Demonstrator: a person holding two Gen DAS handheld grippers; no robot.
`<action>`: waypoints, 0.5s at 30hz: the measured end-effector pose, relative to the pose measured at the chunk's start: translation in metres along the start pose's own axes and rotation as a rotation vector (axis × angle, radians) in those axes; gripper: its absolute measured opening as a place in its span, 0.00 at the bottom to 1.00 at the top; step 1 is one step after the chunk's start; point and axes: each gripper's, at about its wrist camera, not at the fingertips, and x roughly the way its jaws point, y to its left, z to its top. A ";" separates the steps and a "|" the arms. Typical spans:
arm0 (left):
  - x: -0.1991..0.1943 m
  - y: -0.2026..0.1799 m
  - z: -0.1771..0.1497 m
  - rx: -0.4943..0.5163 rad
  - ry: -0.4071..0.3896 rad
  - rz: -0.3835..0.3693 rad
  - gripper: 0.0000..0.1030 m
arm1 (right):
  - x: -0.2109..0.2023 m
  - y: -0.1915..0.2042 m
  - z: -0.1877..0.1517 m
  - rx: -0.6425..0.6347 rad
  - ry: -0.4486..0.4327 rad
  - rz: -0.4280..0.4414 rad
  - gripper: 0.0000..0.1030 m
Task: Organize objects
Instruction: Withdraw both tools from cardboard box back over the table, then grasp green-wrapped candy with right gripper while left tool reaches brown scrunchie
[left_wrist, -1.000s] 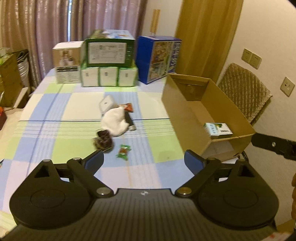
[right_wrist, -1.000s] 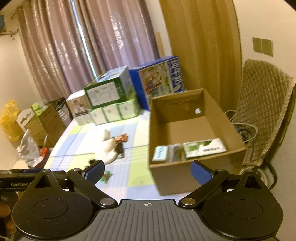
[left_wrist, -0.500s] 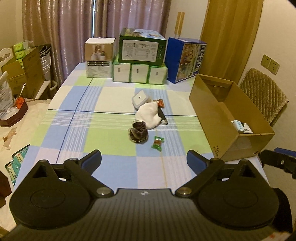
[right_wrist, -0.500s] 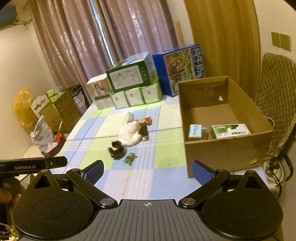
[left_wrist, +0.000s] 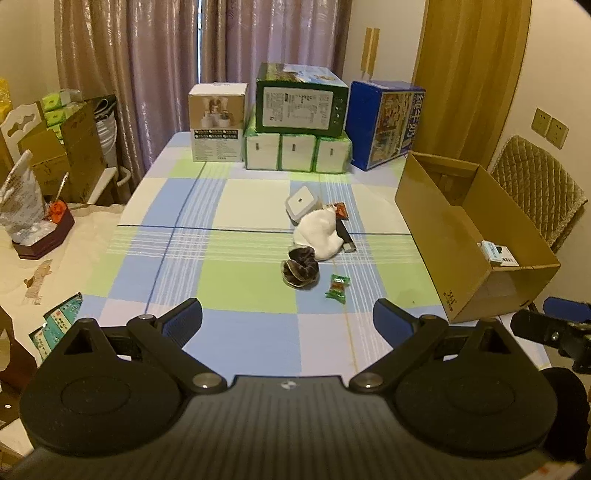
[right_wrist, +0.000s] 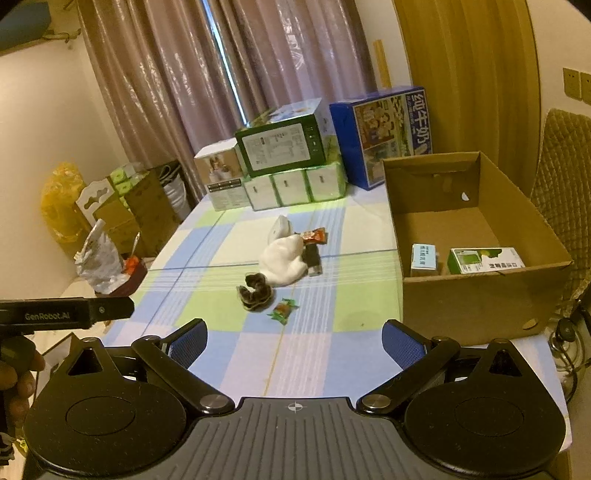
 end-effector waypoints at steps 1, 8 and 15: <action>-0.002 0.001 0.000 0.000 -0.004 0.002 0.96 | 0.000 0.001 0.000 0.000 -0.002 0.001 0.96; -0.005 0.008 -0.001 0.010 -0.017 -0.002 0.97 | 0.007 0.007 -0.005 -0.027 0.008 -0.010 0.95; 0.009 0.020 0.005 0.044 -0.018 -0.010 0.97 | 0.021 0.018 -0.008 -0.100 0.020 -0.021 0.95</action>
